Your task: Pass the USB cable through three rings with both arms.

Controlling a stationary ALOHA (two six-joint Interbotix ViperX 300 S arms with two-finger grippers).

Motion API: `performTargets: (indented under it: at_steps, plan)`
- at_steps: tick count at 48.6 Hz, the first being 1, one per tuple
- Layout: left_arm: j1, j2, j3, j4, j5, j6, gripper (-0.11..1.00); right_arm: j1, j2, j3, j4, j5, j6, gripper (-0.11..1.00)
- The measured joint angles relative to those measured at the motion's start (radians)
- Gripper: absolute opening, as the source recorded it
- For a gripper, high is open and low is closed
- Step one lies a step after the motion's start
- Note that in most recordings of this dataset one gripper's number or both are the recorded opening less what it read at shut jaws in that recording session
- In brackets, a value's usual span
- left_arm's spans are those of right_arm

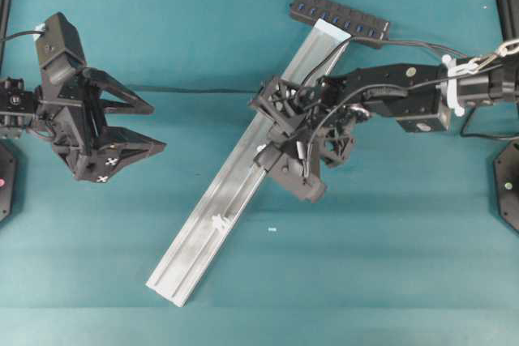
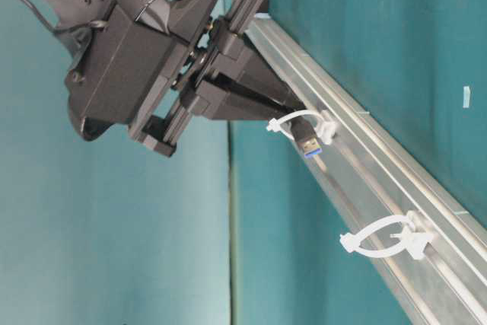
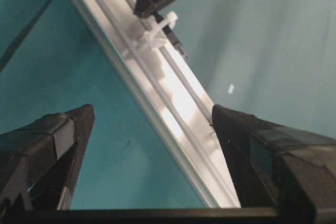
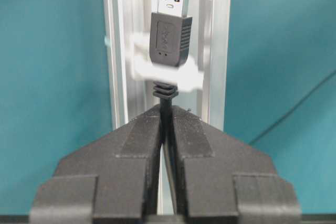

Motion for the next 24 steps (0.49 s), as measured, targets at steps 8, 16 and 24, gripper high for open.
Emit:
performTargets:
  at_steps: [8,16,24]
  plan:
    - [0.0,0.021,-0.002,0.002,-0.025,-0.017,0.97,0.008,0.0,0.0,0.025,0.0,0.0,0.06]
    - [-0.005,0.067,-0.002,0.002,-0.074,-0.054,0.97,0.008,0.002,-0.002,0.035,-0.002,0.0,0.06]
    - [-0.029,0.153,-0.008,0.002,-0.163,-0.064,0.97,-0.002,0.002,-0.002,0.037,-0.005,0.0,0.06]
